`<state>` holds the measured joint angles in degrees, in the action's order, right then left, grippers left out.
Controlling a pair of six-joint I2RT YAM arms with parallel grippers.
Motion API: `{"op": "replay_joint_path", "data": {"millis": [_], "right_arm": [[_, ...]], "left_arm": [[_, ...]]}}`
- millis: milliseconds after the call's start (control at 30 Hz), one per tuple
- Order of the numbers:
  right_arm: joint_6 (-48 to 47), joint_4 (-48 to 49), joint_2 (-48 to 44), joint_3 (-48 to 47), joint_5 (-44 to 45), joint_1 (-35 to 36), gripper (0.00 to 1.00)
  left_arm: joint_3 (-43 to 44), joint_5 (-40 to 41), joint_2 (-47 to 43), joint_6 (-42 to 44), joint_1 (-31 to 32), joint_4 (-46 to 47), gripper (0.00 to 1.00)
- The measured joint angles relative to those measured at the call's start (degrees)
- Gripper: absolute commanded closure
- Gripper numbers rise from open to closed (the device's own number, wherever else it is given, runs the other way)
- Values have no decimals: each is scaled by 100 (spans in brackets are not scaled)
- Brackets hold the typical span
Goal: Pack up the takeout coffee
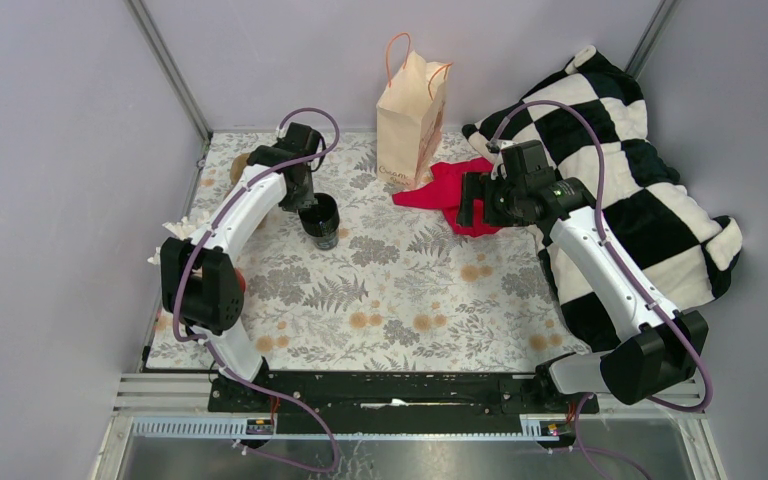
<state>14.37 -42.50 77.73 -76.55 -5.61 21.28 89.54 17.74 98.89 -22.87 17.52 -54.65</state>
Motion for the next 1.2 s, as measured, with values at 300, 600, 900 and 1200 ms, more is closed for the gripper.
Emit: {"op": "replay_joint_path", "data": {"millis": [300, 600, 900, 1200], "right_arm": [[0, 2, 0, 7, -4, 0, 0], [0, 9, 0, 35, -7, 0, 0], [0, 24, 0, 35, -9, 0, 0], [0, 44, 0, 35, -11, 0, 0]], "left_arm": [[0, 35, 0, 0, 31, 0, 87], [11, 46, 0, 0, 39, -28, 90], [11, 111, 0, -2, 61, -87, 85], [22, 129, 0, -2, 72, -129, 86]]}}
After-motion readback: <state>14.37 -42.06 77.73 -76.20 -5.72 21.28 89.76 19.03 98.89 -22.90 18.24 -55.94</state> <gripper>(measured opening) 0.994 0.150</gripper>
